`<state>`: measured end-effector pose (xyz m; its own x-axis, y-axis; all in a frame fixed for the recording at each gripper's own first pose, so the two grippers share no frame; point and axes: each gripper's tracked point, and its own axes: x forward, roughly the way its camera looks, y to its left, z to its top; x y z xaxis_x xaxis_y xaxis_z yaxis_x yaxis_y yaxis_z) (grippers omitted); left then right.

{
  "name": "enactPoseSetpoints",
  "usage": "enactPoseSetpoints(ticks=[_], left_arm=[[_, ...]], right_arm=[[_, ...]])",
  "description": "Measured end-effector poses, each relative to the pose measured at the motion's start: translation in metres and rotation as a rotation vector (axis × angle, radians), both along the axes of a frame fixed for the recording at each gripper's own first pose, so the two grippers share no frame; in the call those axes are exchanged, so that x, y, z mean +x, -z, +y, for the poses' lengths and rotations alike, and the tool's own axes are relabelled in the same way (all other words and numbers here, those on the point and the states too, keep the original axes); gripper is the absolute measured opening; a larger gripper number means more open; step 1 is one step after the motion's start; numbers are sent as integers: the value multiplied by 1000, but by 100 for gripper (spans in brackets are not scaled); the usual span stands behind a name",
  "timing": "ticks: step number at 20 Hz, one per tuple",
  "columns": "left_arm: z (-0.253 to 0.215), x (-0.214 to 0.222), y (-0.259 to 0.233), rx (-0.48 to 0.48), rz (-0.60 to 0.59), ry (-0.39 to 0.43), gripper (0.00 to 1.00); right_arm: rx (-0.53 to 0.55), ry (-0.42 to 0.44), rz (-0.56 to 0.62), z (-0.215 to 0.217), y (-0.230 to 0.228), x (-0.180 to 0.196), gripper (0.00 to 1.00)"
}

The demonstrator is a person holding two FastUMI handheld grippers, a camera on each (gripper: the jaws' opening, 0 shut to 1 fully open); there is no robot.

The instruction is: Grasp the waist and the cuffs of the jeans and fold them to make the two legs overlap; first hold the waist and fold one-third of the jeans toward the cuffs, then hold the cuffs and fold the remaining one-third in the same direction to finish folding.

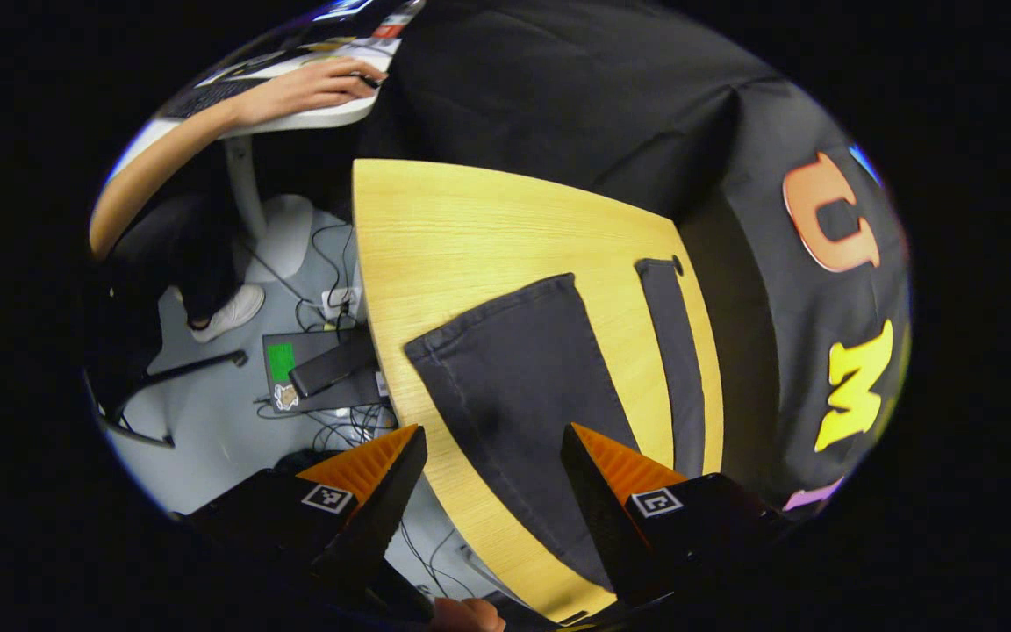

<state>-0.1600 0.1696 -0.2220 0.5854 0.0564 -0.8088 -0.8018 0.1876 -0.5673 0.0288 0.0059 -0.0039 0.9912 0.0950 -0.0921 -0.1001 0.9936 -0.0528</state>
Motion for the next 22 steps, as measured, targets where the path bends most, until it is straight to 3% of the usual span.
enactPoseSetpoints(ticks=[8,15,19,20,21,22], left_arm=[[26,17,21,-128,-6,-126,99],[42,53,20,-127,-85,-136,99],[42,60,25,-130,-112,-84,97],[45,59,30,-124,-109,-82,76],[40,53,37,-118,-73,-88,72],[40,51,41,-124,-73,-103,53]], right_arm=[[-6,63,-3,-13,-9,2,96],[-1,104,7,-23,-11,6,97],[-3,114,16,-21,-8,5,94],[-3,119,18,-20,-7,5,96],[-3,127,23,-21,-6,5,94],[-1,134,24,-22,-5,5,96]])
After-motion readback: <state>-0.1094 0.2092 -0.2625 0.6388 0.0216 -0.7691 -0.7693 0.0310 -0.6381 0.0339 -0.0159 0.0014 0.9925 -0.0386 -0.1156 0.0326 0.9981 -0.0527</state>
